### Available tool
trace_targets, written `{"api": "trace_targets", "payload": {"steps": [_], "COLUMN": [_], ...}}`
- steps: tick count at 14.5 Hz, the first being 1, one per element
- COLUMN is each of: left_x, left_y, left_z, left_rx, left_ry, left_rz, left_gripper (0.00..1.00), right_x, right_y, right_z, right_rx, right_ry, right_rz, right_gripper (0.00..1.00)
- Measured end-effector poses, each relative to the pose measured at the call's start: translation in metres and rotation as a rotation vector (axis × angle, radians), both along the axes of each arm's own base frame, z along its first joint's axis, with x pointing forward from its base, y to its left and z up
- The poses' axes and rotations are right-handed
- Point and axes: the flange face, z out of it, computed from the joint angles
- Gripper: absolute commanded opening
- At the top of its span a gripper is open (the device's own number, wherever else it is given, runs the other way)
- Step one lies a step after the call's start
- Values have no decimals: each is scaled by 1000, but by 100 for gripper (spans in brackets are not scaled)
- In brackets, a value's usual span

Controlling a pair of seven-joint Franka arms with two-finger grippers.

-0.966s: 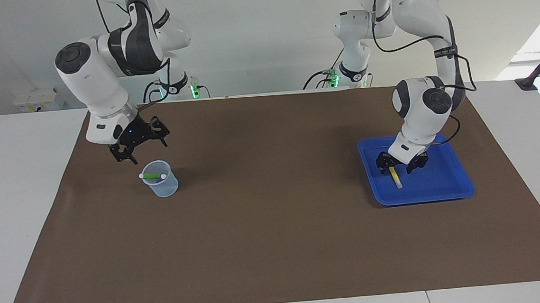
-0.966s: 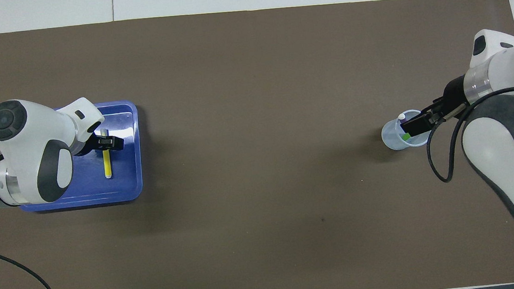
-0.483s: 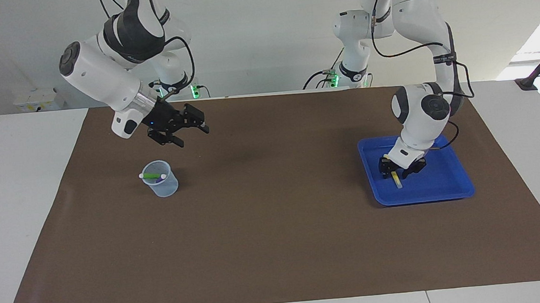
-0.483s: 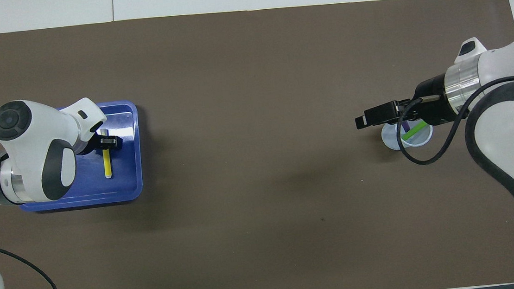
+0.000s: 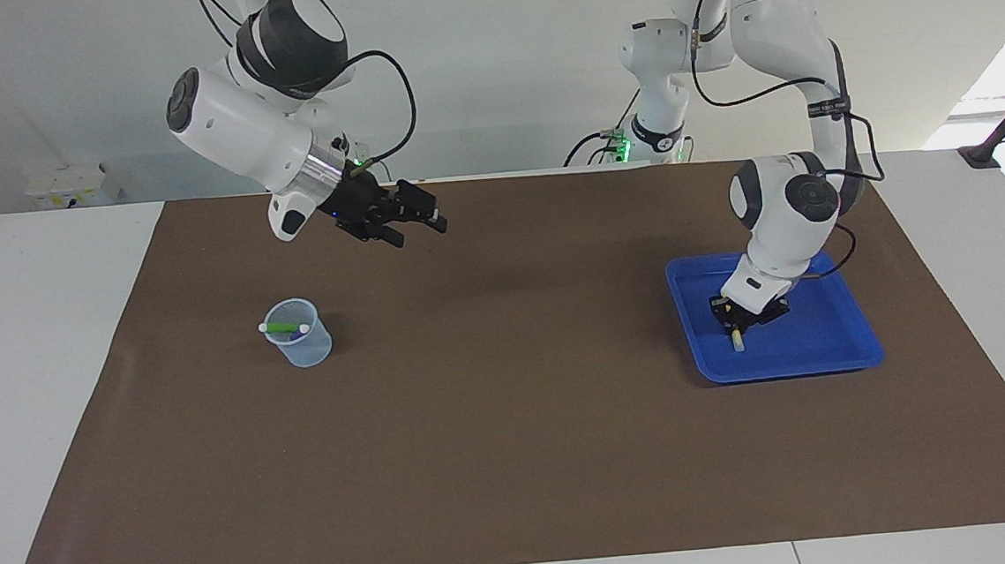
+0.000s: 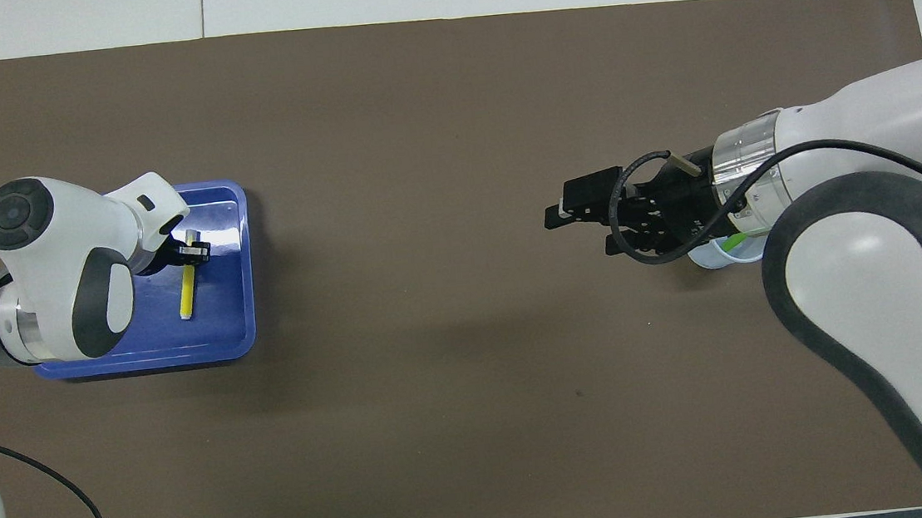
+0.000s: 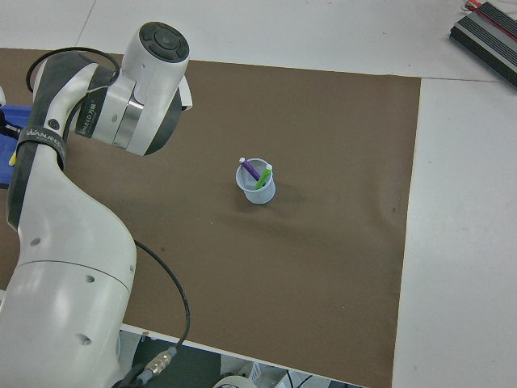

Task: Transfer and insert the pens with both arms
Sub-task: 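Release the green pen while the left gripper grasps the yellow pen, then lift the yellow pen with the left gripper toward the right gripper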

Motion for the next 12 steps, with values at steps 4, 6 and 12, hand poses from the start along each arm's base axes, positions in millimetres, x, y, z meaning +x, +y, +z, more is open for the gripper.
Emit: {"api": "trace_targets", "payload": {"steps": [4, 6, 12], "left_x": [5, 10, 13], "left_y": [0, 0, -9], "left_z": [14, 32, 105], "left_rx": [8, 13, -58], "left_ry": [64, 100, 227], "left_rz": [4, 6, 174], "left_gripper": [0, 0, 0], "right_x": [-4, -3, -5], "right_y": [19, 18, 29], "right_z": [2, 3, 5], "right_rx": [11, 11, 31], "right_ry": [16, 17, 12], "right_rz": [-32, -35, -42], "right_gripper": [100, 100, 100]}}
